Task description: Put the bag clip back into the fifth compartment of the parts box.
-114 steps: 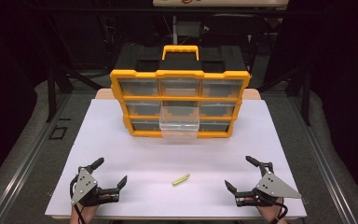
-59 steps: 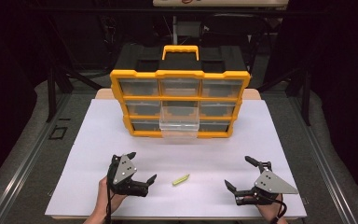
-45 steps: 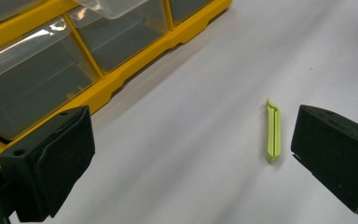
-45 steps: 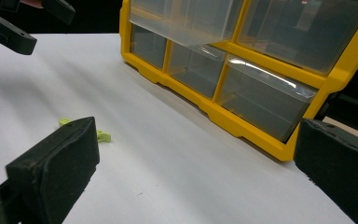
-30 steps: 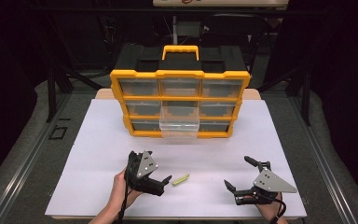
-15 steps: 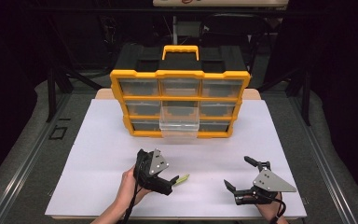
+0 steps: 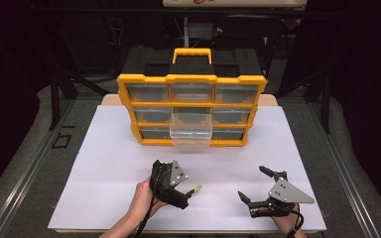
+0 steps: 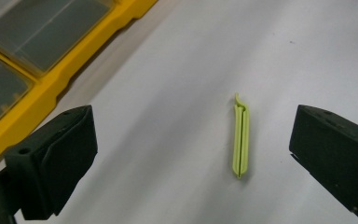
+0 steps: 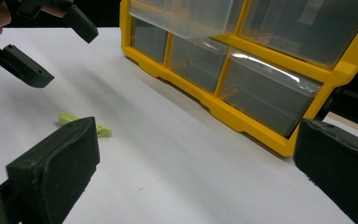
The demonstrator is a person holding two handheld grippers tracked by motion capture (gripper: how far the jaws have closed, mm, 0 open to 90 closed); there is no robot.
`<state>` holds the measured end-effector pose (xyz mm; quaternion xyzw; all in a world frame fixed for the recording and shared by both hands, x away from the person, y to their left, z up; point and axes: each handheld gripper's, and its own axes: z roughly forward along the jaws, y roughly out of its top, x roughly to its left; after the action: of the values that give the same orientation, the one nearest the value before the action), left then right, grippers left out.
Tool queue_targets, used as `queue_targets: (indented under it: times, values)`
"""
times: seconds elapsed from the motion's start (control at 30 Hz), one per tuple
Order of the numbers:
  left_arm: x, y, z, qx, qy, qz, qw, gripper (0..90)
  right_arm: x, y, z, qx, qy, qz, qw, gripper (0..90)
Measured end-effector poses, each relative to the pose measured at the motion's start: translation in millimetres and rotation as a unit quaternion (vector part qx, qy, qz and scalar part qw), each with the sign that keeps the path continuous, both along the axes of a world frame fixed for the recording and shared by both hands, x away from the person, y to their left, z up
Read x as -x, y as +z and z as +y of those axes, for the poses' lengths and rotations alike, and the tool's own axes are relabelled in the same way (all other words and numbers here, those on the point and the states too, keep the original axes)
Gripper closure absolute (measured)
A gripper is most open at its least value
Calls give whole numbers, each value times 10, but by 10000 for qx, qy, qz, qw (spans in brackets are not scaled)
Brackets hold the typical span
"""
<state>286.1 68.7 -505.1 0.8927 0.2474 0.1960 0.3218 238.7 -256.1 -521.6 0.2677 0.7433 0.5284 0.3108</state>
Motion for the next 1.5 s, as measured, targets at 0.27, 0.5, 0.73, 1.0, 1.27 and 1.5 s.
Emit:
queue_targets:
  times: [0.27, 0.5, 0.73, 1.0, 1.27, 1.5]
  values:
    - [-28, -76, -86, -285, -208, 160, 9992, 95, -2, -1, -1, 32, -12, -4, 10000, 0]
    - [-57, -142, -161, -462, -296, 318, 9980, 206, 8, 0, 8, 73, -3, -6, 10000, 0]
    - [-74, -197, -256, -700, -488, 479, 9952, 353, 3, -5, 16, 103, 7, 0, 9999, 0]
    - [-100, -240, -351, -891, -653, 696, 9914, 573, 1, -7, 12, 115, 24, -3, 9999, 0]
    - [-130, -281, -379, -1007, -715, 910, 9882, 690, 0, -9, 18, 122, 12, 23, 9999, 0]
    - [-159, -304, -366, -939, -698, 1062, 9874, 727, -2, -10, 21, 138, 23, 26, 9999, 0]
